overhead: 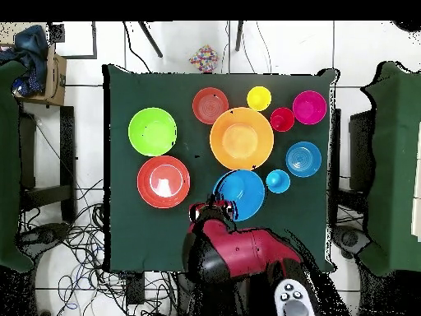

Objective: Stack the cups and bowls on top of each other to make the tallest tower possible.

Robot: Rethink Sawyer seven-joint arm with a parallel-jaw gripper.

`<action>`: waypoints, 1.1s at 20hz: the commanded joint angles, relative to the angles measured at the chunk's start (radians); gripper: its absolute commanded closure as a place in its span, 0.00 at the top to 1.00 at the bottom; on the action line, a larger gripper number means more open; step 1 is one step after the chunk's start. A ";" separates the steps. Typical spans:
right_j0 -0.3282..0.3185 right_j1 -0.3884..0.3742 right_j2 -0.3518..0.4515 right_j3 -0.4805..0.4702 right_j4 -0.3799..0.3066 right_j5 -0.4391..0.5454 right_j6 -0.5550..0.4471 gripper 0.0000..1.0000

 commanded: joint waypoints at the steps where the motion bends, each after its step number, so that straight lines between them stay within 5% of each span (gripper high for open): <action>1: -0.120 -0.180 0.340 0.151 0.110 0.179 0.015 0.00; 8: -0.199 -0.245 0.392 0.148 0.203 0.240 0.007 0.00; 17: -0.059 -0.143 0.156 0.019 0.095 0.184 0.075 0.00; 22: -0.115 -0.188 0.184 0.046 0.140 0.189 0.057 0.00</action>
